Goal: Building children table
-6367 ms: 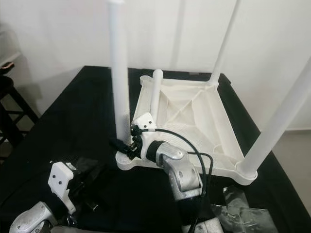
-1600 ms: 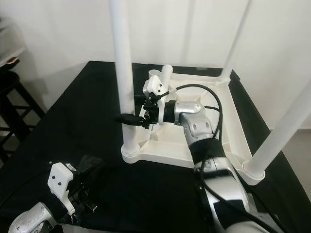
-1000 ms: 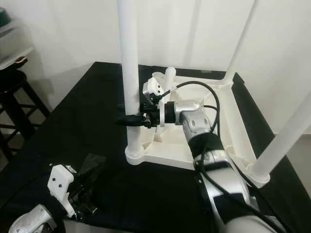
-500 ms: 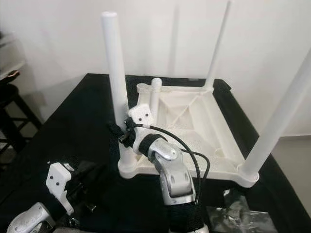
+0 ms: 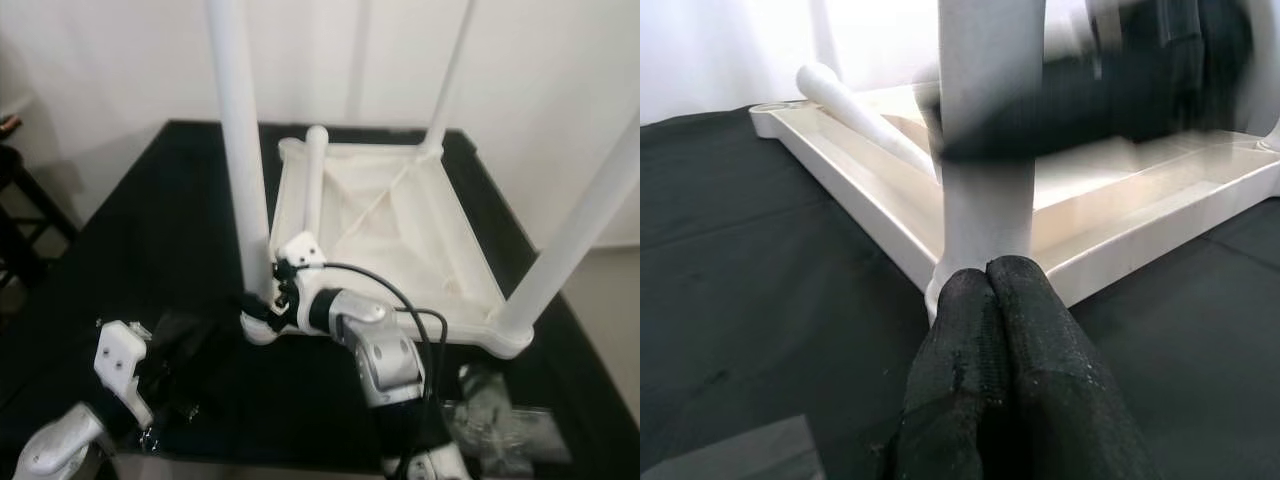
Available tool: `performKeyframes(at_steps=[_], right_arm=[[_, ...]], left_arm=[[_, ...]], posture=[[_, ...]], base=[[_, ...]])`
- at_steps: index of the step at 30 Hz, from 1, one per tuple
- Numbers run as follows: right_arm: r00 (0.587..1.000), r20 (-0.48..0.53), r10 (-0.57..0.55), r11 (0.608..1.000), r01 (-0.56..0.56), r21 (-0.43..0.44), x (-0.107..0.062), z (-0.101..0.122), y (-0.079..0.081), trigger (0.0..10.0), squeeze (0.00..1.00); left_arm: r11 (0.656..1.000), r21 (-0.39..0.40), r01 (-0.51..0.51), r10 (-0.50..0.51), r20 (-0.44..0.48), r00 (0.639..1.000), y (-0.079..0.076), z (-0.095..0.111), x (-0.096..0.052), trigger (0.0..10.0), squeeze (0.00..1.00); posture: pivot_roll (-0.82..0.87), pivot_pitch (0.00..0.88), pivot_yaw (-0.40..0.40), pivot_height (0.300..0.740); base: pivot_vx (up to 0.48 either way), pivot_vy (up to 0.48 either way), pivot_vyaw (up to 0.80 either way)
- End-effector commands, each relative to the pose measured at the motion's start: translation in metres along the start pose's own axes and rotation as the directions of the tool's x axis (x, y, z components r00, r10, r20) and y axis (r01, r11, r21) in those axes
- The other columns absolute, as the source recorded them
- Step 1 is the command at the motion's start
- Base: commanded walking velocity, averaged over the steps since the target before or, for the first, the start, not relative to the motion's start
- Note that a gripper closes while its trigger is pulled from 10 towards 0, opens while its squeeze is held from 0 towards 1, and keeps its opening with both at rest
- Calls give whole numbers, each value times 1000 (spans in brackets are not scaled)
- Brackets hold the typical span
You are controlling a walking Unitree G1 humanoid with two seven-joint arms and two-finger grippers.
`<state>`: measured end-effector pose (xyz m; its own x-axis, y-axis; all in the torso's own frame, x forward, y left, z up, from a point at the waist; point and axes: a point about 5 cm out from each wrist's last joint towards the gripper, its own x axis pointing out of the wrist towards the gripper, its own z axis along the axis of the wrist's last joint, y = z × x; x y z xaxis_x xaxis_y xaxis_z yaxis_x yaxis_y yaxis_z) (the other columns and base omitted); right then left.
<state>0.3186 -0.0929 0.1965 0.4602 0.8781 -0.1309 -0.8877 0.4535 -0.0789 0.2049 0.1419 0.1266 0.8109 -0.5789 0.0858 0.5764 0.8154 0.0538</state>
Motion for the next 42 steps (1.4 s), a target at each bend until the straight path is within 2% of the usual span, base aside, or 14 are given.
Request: performKeyframes(at_steps=[1, 2, 3, 4, 5, 16, 18, 19, 26, 34, 37, 39, 40, 42], right_arm=[[991, 26, 132, 991, -131, -31, -2, 1, -3, 10000, 933], [984, 30, 175, 983, -173, -54, -3, 4, -7, 10000, 933], [978, 24, 209, 976, -207, -68, -3, 7, -12, 10000, 318], [978, 24, 209, 976, -207, -68, -3, 7, -12, 10000, 318], [968, 25, 251, 966, -248, -77, -1, 12, -17, 10000, 0], [901, 22, 433, 901, -432, -49, 14, 31, -33, 10000, 0], [900, 10, 436, 899, -435, -55, 16, 30, -35, 8157, 0], [894, 10, 448, 893, -447, -45, 17, 29, -37, 0, 0], [881, 21, 473, 881, -472, -34, 16, 26, -41, 0, 0], [946, 5, 325, 944, -324, -59, 9, 10, -40, 0, 0], [989, 66, -134, 985, 126, 114, 22, -29, -9, 0, 0], [989, 66, -134, 985, 126, 114, 22, -29, -9, 0, 0], [938, -33, -345, 916, 344, 206, 20, -57, 7, 0, 0], [906, 5, -424, 903, 421, 88, 20, -49, 15, 0, 0]], left_arm=[[1000, 0, 2, -2, -12, 1000, -1, -2, -1, 0, 0], [1000, 0, 2, -2, -12, 1000, -1, -2, -1, 0, 0], [1000, 0, 1, -1, -12, 1000, -1, -2, -1, 0, 0], [1000, 0, 1, -1, -12, 1000, -1, -2, -1, 0, 0], [1000, 0, 1, -1, -13, 1000, -1, -2, -1, 0, 0], [1000, 2, 1, -1, -22, 1000, -3, -4, -1, 0, 0], [1000, 1, 2, -2, -22, 1000, -3, -4, -1, 0, 0], [1000, -2, 3, -3, -22, 1000, -3, -4, -1, 0, 0], [1000, -5, 3, -3, -22, 1000, -4, -5, -1, 0, 0], [1000, -9, 7, -7, -20, 1000, -5, -5, -2, 0, 0], [1000, -8, 6, -6, -18, 1000, -3, -3, -4, 0, 0], [1000, -8, 6, -6, -18, 1000, -3, -3, -4, 0, 0], [1000, -8, 4, -4, -16, 1000, -2, -2, -5, 0, 0], [1000, -7, 4, -4, -15, 1000, 0, -2, -5, 0, 0]], posture=[[24, 24, -24, 740], [24, 24, -24, 740], [27, 24, -26, 740], [27, 24, -26, 740], [33, 22, -27, 740], [53, 14, -27, 740], [53, 14, -27, 740], [54, 12, -25, 740], [49, 9, -24, 740], [34, 16, -26, 740], [14, 31, -32, 740], [14, 31, -32, 740], [-4, 42, -21, 740], [-14, 46, -11, 740]], base=[[0, 0, 0], [0, 0, 0], [0, 0, 0], [0, 0, 0], [0, 0, 0], [0, 0, 0], [0, 0, 0], [0, 0, 0], [0, 0, 0], [0, 0, 0], [0, 0, 0], [0, 0, 0], [0, 0, 0], [0, 0, 0]])
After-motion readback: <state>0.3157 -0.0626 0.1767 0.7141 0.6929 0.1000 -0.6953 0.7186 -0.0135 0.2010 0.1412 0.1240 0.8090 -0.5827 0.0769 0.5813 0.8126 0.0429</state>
